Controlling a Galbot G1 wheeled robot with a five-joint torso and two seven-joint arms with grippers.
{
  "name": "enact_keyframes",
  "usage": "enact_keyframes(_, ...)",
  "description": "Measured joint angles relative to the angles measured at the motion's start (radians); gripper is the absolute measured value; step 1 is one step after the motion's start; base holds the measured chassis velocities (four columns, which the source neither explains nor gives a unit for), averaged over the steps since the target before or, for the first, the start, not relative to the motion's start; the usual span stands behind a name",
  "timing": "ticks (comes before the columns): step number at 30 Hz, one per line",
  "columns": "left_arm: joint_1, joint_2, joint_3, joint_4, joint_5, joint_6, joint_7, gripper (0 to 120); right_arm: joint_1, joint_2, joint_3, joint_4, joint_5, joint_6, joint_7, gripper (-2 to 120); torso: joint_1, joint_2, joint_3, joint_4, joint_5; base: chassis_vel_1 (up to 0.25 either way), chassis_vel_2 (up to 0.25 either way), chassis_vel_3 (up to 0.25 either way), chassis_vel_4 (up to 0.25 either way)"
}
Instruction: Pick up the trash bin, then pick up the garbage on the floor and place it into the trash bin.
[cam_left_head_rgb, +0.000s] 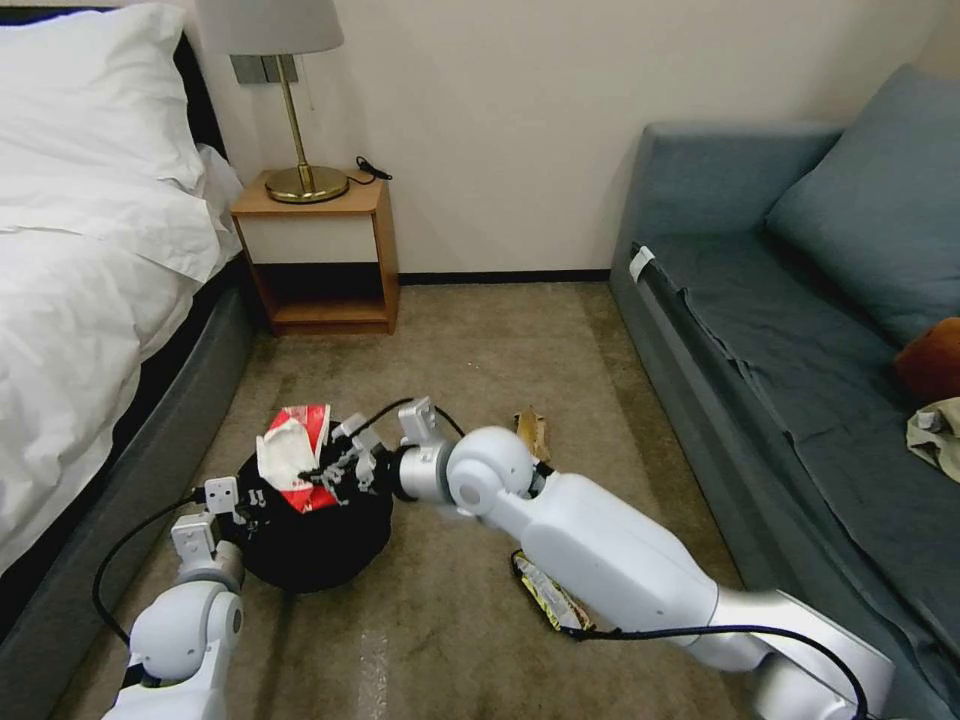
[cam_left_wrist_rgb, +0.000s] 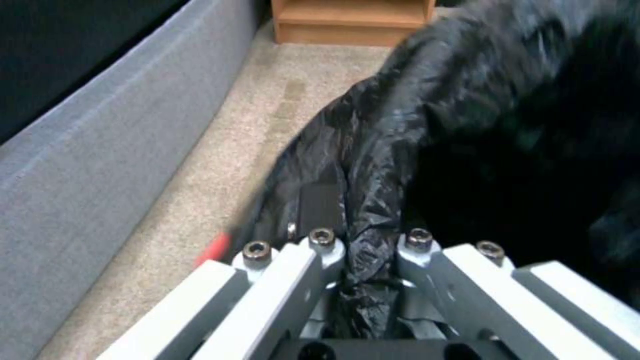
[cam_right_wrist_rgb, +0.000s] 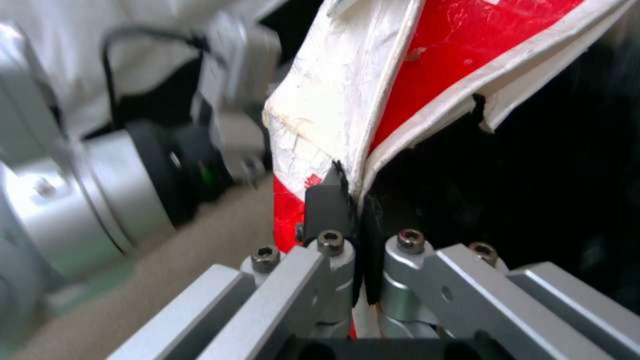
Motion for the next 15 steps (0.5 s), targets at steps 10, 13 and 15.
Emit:
enact_keyframes(10,-0.005,0.02,0.007,-0.003,-0.007,0.002,0.002,1,0.006,0.025,-0.009,-0.125,-0.069,0.054,-0.03,0,0.0,0.0,0.0,0.0004,0.0008,0.0,0.0,0.0,0.0)
enact_keyframes(13,-0.004,0.025,0.008,-0.003,-0.012,0.002,0.003,1,0.007,0.028,-0.008,-0.139,-0.081,0.059,-0.031,0,0.0,0.0,0.0,0.0003,0.0006,0.0,0.0,0.0,0.0)
enact_keyframes(15,-0.004,0.027,0.008,-0.003,-0.013,0.002,0.003,1,0.006,0.029,-0.008,-0.143,-0.087,0.061,-0.03,0,0.0,0.0,0.0,0.0003,0.0007,0.0,0.0,0.0,0.0)
